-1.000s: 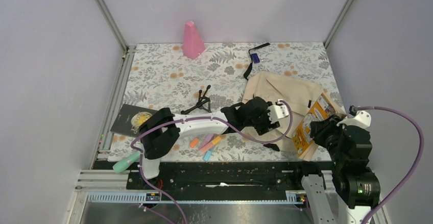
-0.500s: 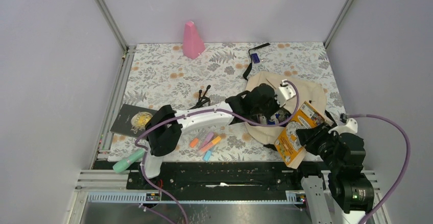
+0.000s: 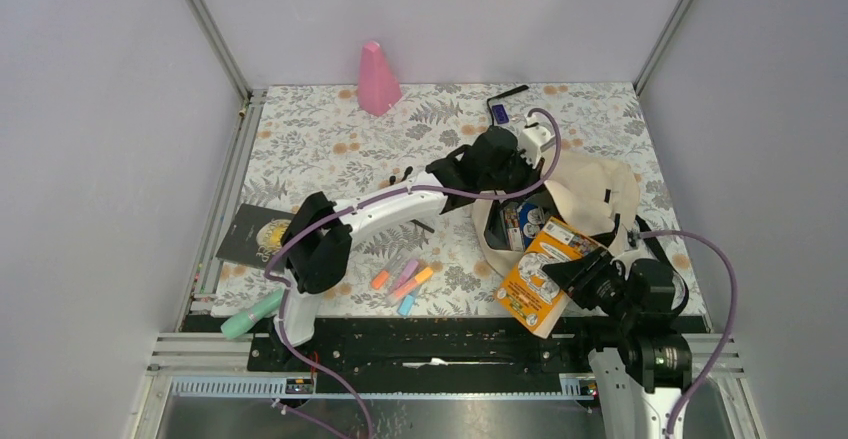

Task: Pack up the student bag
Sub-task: Place the book in the student bag.

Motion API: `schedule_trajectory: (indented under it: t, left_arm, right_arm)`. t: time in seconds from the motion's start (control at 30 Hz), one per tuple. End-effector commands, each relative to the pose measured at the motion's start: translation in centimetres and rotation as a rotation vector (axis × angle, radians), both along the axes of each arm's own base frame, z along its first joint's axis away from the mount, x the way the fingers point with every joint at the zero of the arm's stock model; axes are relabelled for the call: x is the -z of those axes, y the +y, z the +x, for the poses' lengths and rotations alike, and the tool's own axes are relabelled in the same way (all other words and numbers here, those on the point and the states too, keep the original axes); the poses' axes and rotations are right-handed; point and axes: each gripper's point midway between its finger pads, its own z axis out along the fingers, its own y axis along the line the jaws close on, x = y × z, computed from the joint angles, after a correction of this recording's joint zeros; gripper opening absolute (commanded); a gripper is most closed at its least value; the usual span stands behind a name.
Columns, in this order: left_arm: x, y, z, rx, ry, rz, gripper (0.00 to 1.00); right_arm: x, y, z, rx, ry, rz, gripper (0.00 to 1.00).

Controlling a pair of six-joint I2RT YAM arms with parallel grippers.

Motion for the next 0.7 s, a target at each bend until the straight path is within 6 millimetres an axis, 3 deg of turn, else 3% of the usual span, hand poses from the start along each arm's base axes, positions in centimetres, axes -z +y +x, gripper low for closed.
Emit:
schedule_trajectory:
  t: [0.0,0.17,0.3,0.5,0.67]
  left_arm:
    - [-6.5,-0.8,0.0,0.038,-0.025,-0.159,0.00]
    - [-7.8,-0.7,-0.1,0.040,-0.030,-0.184,0.00]
    - [-9.2,-0.8,-0.5,0.049,-0.030,-0.225,0.00]
    - [-11.0,-1.0,-1.3,0.084,-0.015,-0.283,0.00]
    - [-12.5,-0.9,-1.7,0.095,-0.021,-0.326,0.00]
  right_arm:
    - [-2.3,2.2,1.8,-0.061,-0.114,0.189,0.00]
    - [-0.4,2.6,3.1,-0.052,-0.067,0.262,0.00]
    - [0.1,2.7,3.5,-0.034,-0.055,0.305,0.00]
    - [1.8,1.7,4.8,0.094,-0.016,0.371,0.00]
    - [0.7,0.2,6.9,0.209,-0.089,0.419,0.00]
